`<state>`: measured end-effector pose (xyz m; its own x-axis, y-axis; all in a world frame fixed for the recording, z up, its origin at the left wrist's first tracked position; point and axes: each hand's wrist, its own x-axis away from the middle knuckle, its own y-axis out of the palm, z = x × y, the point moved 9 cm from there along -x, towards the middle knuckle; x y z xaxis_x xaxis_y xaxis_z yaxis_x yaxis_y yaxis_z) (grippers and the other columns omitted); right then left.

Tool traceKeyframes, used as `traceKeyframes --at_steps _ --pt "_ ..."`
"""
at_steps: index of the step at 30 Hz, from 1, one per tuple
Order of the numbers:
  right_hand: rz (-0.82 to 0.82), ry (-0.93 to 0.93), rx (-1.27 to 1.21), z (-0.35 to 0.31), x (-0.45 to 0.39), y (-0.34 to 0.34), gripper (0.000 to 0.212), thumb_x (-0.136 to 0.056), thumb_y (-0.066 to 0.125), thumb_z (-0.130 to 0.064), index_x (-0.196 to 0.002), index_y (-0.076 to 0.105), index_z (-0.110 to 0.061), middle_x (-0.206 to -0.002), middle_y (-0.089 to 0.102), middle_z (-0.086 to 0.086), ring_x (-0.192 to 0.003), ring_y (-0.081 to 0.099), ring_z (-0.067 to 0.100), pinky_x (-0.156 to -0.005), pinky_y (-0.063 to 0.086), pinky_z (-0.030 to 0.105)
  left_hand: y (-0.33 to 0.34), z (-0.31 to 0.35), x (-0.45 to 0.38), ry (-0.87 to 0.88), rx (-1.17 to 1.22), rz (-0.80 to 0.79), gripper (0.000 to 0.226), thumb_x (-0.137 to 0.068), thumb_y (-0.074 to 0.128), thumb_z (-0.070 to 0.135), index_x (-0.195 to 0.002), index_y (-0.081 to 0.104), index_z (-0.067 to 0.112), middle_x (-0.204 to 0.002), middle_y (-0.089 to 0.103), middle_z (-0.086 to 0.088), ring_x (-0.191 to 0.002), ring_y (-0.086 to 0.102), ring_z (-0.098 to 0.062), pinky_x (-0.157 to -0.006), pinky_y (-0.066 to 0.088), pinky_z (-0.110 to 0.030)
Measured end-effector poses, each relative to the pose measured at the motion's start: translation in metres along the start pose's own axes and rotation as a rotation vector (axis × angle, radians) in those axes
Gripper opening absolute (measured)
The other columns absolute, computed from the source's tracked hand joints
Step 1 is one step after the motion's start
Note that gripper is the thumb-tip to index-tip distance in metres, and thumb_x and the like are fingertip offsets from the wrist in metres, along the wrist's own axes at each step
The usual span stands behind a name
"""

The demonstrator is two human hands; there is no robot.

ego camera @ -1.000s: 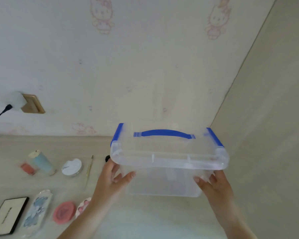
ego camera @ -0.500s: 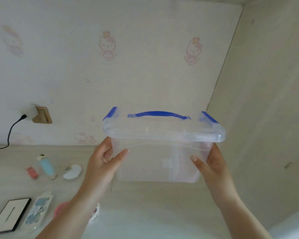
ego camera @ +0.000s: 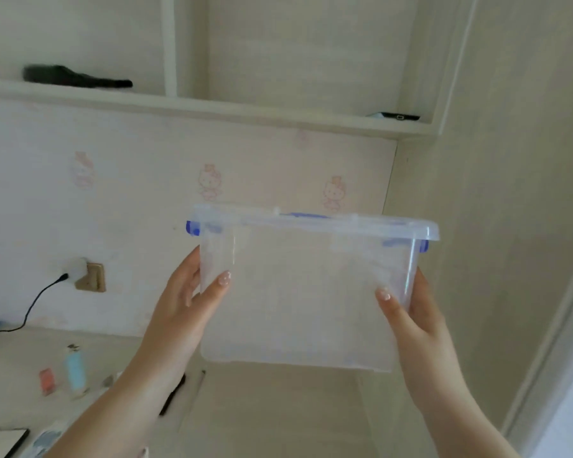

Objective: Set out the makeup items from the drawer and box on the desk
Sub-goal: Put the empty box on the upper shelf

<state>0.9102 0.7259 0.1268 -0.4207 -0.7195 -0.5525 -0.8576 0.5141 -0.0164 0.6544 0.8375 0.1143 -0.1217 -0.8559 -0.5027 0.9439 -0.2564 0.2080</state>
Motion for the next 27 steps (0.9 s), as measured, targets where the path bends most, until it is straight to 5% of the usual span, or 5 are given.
traceKeyframes --at_steps 3,5,9,15,27 --pt "0.007 -0.035 -0.031 -0.024 -0.016 -0.006 0.056 -0.076 0.058 -0.043 -0.131 0.049 -0.038 -0.12 0.065 -0.015 -0.115 0.059 0.006 -0.104 0.043 0.042 0.009 0.025 -0.012 0.027 0.002 0.001 0.064 -0.059 0.071 0.047 -0.121 0.054 0.044 -0.119 0.059 0.034 -0.115 0.05 0.015 -0.101 0.035 -0.023" --pt "-0.003 -0.035 -0.052 -0.035 -0.026 -0.006 0.064 -0.07 0.058 -0.049 -0.132 0.047 -0.041 -0.125 0.063 -0.015 -0.12 0.056 0.008 -0.108 0.038 0.047 0.012 0.043 -0.021 0.058 -0.017 0.0 0.065 -0.052 0.069 0.052 -0.116 0.054 0.05 -0.119 0.057 0.036 -0.115 0.05 0.016 -0.1 0.036 -0.023" --pt "-0.03 -0.072 -0.081 -0.066 -0.043 -0.004 0.068 -0.067 0.058 -0.053 -0.133 0.045 -0.043 -0.131 0.058 -0.015 -0.125 0.052 0.01 -0.109 0.036 0.048 0.023 0.086 -0.032 0.136 -0.037 -0.032 0.045 -0.059 0.071 0.05 -0.101 0.058 0.055 -0.11 0.061 0.039 -0.109 0.052 0.019 -0.102 0.036 -0.025" --pt "-0.08 -0.191 -0.162 -0.127 -0.067 0.004 0.041 -0.084 0.06 -0.025 -0.125 0.057 -0.034 -0.117 0.068 -0.005 -0.11 0.064 0.018 -0.101 0.044 0.05 0.033 0.15 -0.046 0.285 -0.03 -0.062 0.033 -0.076 0.071 0.031 -0.079 0.065 0.063 -0.094 0.065 0.04 -0.093 0.058 0.021 -0.086 0.04 -0.021" --pt "-0.034 -0.377 -0.215 -0.207 -0.129 0.026 0.032 -0.092 0.055 -0.018 -0.116 0.061 -0.038 -0.105 0.072 -0.01 -0.098 0.069 0.013 -0.087 0.051 0.041 0.034 0.235 -0.113 0.517 -0.111 -0.131 0.03 -0.08 0.066 0.038 -0.109 0.062 0.041 -0.107 0.07 0.022 -0.101 0.063 0.006 -0.084 0.049 -0.021"
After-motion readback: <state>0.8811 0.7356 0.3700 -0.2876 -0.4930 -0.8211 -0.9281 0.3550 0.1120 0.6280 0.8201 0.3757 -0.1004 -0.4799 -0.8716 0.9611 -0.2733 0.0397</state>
